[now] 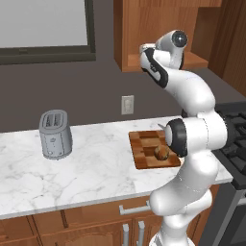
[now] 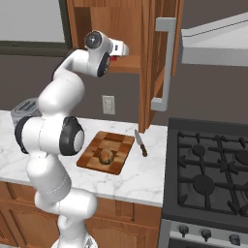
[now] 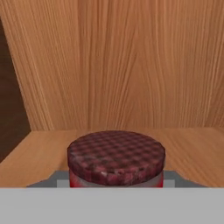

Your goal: Pick the bread, place it on the cutting board, pick the jam, place it on the counter, and close the cabinet.

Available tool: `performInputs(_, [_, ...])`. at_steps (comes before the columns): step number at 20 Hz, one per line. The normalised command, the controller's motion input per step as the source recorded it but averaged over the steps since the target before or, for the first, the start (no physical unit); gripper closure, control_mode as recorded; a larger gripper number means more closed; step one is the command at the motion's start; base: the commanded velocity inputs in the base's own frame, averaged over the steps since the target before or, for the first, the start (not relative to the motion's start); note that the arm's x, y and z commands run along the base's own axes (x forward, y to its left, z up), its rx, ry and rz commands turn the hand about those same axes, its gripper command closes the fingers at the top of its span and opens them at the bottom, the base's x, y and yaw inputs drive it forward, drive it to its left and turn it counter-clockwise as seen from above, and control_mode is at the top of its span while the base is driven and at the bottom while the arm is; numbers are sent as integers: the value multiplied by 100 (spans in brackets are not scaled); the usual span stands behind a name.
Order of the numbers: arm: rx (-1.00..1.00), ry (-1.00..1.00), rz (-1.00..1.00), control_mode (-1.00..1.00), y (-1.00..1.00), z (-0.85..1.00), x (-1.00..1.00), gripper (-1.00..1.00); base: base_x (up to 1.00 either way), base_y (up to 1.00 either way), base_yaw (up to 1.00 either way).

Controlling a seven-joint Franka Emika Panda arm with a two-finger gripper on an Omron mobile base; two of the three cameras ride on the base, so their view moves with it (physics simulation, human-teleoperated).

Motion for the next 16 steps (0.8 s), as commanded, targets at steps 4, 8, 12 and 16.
performInputs(4, [0, -5, 0, -100, -5, 0, -42, 100, 0, 0, 0])
performInputs(8, [0, -3, 0, -100, -4, 0, -37, 100, 0, 0, 0])
performInputs(12, [0, 0, 0, -100, -1, 0, -40, 100, 0, 0, 0])
performInputs(16, [0, 0, 0, -100, 0, 0, -39, 100, 0, 0, 0])
